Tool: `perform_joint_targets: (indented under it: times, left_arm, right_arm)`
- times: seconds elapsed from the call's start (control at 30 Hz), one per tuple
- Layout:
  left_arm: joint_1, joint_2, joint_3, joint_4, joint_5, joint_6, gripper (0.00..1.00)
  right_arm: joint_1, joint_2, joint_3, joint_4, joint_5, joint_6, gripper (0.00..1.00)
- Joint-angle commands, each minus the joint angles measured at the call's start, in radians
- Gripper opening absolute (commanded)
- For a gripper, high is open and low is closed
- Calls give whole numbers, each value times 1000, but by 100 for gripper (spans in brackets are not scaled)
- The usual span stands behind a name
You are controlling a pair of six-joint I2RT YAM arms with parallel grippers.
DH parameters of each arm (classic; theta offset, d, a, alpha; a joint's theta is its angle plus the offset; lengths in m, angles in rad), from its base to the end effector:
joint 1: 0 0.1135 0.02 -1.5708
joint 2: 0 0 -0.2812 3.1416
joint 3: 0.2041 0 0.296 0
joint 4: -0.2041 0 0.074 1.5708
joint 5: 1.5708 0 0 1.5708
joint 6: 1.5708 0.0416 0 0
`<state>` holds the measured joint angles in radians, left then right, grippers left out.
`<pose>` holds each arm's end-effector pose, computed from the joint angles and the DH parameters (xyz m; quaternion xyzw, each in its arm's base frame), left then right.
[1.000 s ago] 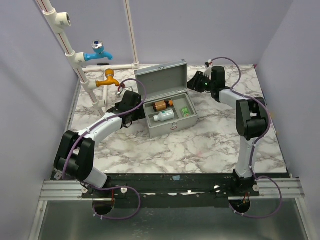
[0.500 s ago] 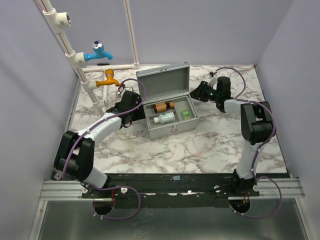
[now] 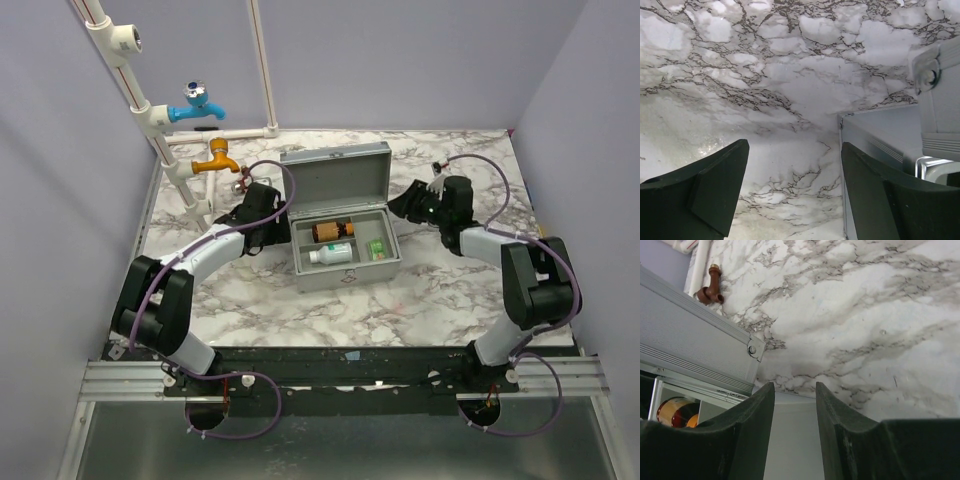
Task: Organize the medicine kit
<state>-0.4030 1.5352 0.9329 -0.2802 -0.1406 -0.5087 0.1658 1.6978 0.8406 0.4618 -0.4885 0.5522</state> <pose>0.3298 -0.1343 0.1908 -0.0733 0.9365 -0.0888 0.3313 0.3843 0.0841 0.1699 0.0235 0.8182 0.3774 0.4330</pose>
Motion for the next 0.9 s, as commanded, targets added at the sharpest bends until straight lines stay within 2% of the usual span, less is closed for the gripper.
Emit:
perform_joint_targets:
  times: [0.0, 0.2, 0.3, 0.5, 0.73, 0.87]
  left_arm:
    - [-31, 0, 6, 96, 76, -14, 77]
    - [-33, 21, 44, 107, 91, -16, 77]
    - [-39, 45, 85, 102, 106, -11, 77]
    - [-51, 64, 159, 78, 105, 8, 77]
    - [-51, -8, 202, -44, -41, 18, 78]
    - [-51, -85, 173, -100, -91, 0, 78]
  right_arm:
    - [94, -147, -129, 53, -22, 94, 45]
    - [99, -308, -211, -17, 170, 104, 45]
    - [100, -371, -214, -67, 234, 95, 46]
    - [100, -434, -155, -246, 480, 47, 51]
    - [99, -440, -61, -309, 648, 59, 53]
    - [100, -460, 10, -324, 709, 22, 54]
